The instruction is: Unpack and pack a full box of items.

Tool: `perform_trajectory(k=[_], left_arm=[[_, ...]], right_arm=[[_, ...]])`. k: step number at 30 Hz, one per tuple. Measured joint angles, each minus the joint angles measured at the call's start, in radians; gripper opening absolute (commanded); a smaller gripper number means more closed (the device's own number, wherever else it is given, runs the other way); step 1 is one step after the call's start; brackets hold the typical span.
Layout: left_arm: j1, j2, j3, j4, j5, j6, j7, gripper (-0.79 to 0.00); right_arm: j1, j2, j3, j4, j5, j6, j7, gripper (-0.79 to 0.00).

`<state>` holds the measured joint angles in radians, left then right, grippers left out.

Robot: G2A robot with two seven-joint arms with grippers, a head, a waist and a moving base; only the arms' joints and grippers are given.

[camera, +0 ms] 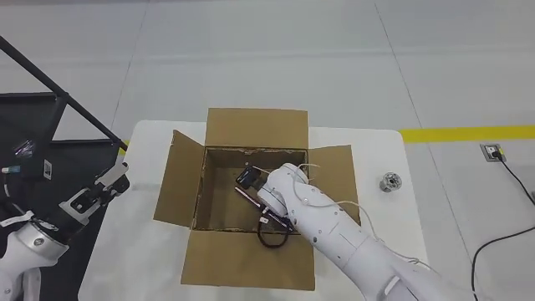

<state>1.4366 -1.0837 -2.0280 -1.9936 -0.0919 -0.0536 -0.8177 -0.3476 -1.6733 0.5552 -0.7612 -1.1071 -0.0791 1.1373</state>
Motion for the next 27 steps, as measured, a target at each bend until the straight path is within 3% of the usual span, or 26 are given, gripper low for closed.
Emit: perform_trajectory(k=[6, 12, 16, 22, 25, 27], left_arm=[[0.000, 0.000, 0.000, 0.000, 0.000, 0.000, 0.000, 0.000], [0.000, 0.000, 0.000, 0.000, 0.000, 0.000, 0.000, 0.000], [0.000, 0.000, 0.000, 0.000, 0.000, 0.000, 0.000, 0.000], [0.000, 0.000, 0.000, 0.000, 0.000, 0.000, 0.000, 0.000], [0.000, 0.000, 0.000, 0.000, 0.000, 0.000, 0.000, 0.000], [0.000, 0.000, 0.000, 0.000, 0.000, 0.000, 0.000, 0.000]], right_arm=[[-0.020, 0.022, 0.051, -0.131, -0.020, -0.004, -0.010, -0.785], [-0.186, 0.113, 0.197, -0.536, -0.147, -0.003, 0.048, -0.785], [-0.402, 0.185, 0.361, -0.931, -0.284, -0.039, 0.085, -0.785], [-0.675, 0.239, 0.626, -1.368, -0.418, -0.020, 0.021, -0.785], [-0.754, 0.252, 0.788, -1.456, -0.425, 0.021, -0.001, -0.785], [-0.769, 0.256, 0.883, -1.435, -0.418, 0.033, 0.002, -0.785]])
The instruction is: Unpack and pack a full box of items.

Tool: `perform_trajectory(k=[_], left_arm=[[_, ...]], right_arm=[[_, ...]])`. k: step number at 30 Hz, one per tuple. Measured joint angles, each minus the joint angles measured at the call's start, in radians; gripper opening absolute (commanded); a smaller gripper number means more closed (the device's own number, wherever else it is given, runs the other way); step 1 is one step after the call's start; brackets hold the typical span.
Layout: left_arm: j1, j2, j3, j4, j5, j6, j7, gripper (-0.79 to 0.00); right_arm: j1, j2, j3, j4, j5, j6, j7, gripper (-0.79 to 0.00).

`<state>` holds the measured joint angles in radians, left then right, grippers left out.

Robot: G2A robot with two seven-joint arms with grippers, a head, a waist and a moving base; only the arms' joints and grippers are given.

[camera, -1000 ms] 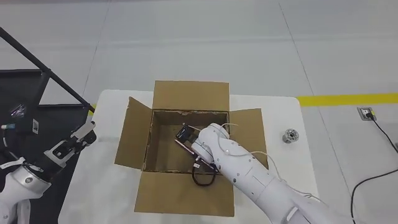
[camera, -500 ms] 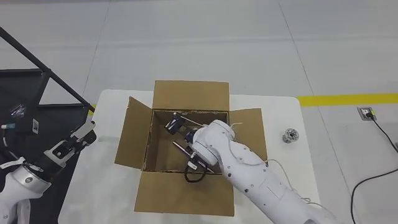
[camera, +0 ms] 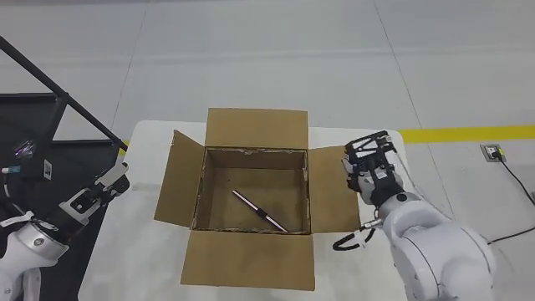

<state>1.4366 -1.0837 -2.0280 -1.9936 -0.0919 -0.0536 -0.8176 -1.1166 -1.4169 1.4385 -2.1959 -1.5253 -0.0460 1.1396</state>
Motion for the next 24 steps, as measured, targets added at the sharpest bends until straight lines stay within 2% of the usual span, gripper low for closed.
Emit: perform_trajectory(k=[5, 10, 13, 19, 24], left_arm=[[0.000, 0.000, 0.000, 0.000, 0.000, 0.000, 0.000, 0.000], [0.000, 0.000, 0.000, 0.000, 0.000, 0.000, 0.000, 0.000], [0.000, 0.000, 0.000, 0.000, 0.000, 0.000, 0.000, 0.000], [0.000, 0.000, 0.000, 0.000, 0.000, 0.000, 0.000, 0.000], [0.000, 0.000, 0.000, 0.000, 0.000, 0.000, 0.000, 0.000]], right_arm=[[0.079, 0.019, 0.224, 0.242, 0.174, -0.057, 0.078, -0.785], [0.175, 0.038, 0.308, 0.533, 0.238, -0.129, 0.103, -0.785], [0.185, 0.048, 0.334, 0.631, 0.261, -0.175, 0.105, -0.785], [0.120, 0.064, 0.357, 0.668, 0.292, -0.237, 0.080, -0.785], [0.079, 0.072, 0.361, 0.679, 0.308, -0.234, 0.060, -0.785]])
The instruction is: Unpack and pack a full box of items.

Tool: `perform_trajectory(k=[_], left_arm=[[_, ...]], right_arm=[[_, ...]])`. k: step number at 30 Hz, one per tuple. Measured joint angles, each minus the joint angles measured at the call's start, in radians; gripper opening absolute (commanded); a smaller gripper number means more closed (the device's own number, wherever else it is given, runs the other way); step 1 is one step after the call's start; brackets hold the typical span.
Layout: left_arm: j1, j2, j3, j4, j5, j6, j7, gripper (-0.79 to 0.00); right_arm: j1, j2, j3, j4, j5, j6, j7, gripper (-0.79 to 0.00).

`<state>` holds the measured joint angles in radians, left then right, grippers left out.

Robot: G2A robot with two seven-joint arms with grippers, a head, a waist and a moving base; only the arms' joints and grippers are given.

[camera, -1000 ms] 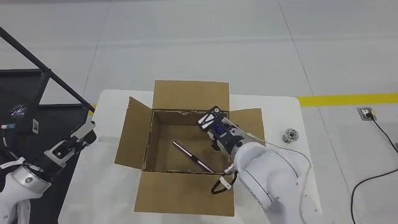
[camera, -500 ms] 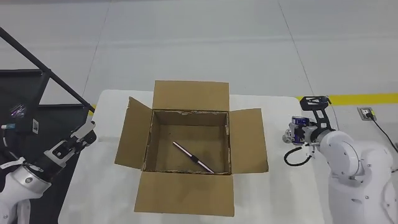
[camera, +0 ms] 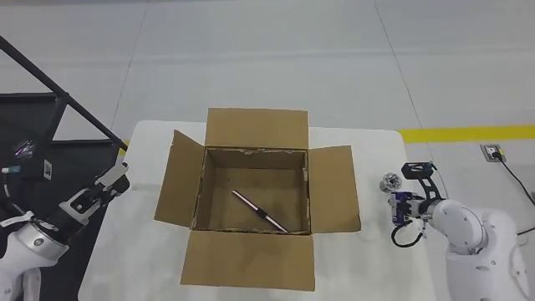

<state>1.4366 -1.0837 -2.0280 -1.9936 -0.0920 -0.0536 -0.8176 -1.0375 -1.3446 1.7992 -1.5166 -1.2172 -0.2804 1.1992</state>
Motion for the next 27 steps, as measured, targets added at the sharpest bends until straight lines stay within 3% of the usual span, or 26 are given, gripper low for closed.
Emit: perform_trajectory(k=[7, 9, 11, 22, 27], left_arm=[[0.000, 0.000, 0.000, 0.000, 0.000, 0.000, 0.000, 0.000], [0.000, 0.000, 0.000, 0.000, 0.000, 0.000, 0.000, 0.000], [0.000, 0.000, 0.000, 0.000, 0.000, 0.000, 0.000, 0.000], [0.000, 0.000, 0.000, 0.000, 0.000, 0.000, 0.000, 0.000], [0.000, 0.000, 0.000, 0.000, 0.000, 0.000, 0.000, 0.000]], right_arm=[[-0.003, 0.012, -0.025, 0.049, -0.021, 0.024, -0.002, -0.773], [0.001, 0.015, -0.032, 0.059, -0.030, 0.032, -0.006, -0.597], [0.006, 0.019, -0.036, 0.069, -0.039, 0.038, -0.010, -0.520], [0.034, 0.037, -0.061, 0.143, -0.063, 0.056, -0.022, -0.483], [0.039, 0.045, -0.062, 0.159, -0.054, 0.053, -0.027, -0.409]])
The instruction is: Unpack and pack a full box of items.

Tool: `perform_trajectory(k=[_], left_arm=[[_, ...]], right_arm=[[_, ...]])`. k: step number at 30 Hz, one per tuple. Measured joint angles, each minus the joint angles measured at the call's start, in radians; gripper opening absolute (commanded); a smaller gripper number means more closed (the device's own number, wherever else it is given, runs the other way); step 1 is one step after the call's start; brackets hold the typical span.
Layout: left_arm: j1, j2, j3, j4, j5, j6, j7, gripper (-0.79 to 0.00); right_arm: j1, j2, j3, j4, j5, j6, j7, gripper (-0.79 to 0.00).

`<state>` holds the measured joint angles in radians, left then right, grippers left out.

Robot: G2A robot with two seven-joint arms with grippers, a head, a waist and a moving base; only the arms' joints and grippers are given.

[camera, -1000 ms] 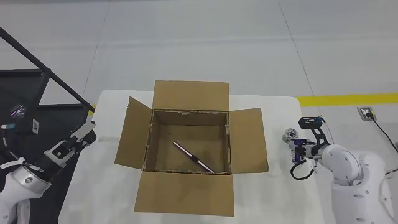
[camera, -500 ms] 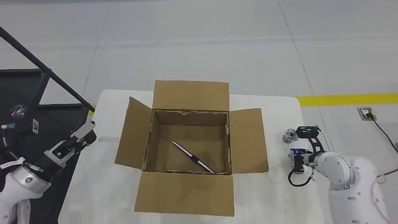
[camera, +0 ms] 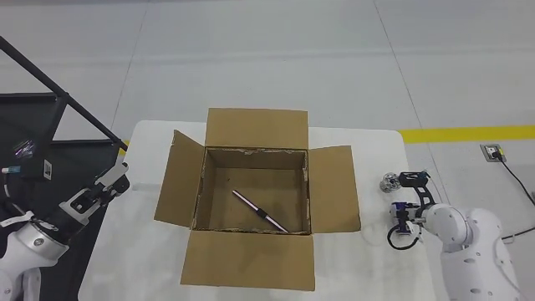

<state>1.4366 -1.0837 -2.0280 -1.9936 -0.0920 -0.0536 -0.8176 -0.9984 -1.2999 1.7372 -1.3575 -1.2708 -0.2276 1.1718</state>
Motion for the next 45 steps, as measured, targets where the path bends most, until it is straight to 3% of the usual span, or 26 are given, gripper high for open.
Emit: perform_trajectory(k=[8, 10, 12, 17, 21, 27, 31, 36, 41, 45], left_arm=[[0.000, 0.000, 0.000, 0.000, 0.000, 0.000, 0.000, 0.000], [0.000, 0.000, 0.000, 0.000, 0.000, 0.000, 0.000, 0.000], [0.000, 0.000, 0.000, 0.000, 0.000, 0.000, 0.000, 0.000], [0.000, 0.000, 0.000, 0.000, 0.000, 0.000, 0.000, 0.000], [0.000, 0.000, 0.000, 0.000, 0.000, 0.000, 0.000, 0.000], [0.000, 0.000, 0.000, 0.000, 0.000, 0.000, 0.000, 0.000], [0.009, -0.001, -0.004, -0.004, -0.014, -0.014, 0.031, 0.000], [0.052, -0.004, -0.044, -0.009, -0.051, -0.048, 0.094, 0.000], [0.120, -0.010, -0.092, -0.023, -0.091, -0.088, 0.150, 0.000], [0.173, -0.015, -0.125, -0.031, -0.112, -0.115, 0.184, 0.000]], right_arm=[[-0.007, 0.011, -0.010, -0.002, 0.017, 0.003, -0.010, -0.357], [-0.012, 0.014, -0.009, -0.011, 0.022, 0.005, -0.013, -0.126], [-0.018, 0.017, -0.008, -0.029, 0.024, 0.007, -0.013, -0.065], [-0.041, 0.026, -0.006, -0.110, 0.013, 0.018, 0.004, 0.000], [-0.045, 0.031, -0.006, -0.175, 0.013, 0.030, 0.014, 0.000], [-0.095, 0.029, -0.069, -0.417, 0.025, 0.068, -0.013, 0.000], [-0.101, 0.022, -0.189, -0.608, 0.007, 0.079, -0.032, 0.000], [-0.013, 0.007, -0.391, -0.688, -0.015, 0.074, -0.037, 0.000], [0.147, -0.031, -0.674, -0.572, -0.070, 0.095, -0.016, 0.000], [0.314, -0.087, -0.894, -0.366, -0.077, 0.156, 0.011, 0.000]])
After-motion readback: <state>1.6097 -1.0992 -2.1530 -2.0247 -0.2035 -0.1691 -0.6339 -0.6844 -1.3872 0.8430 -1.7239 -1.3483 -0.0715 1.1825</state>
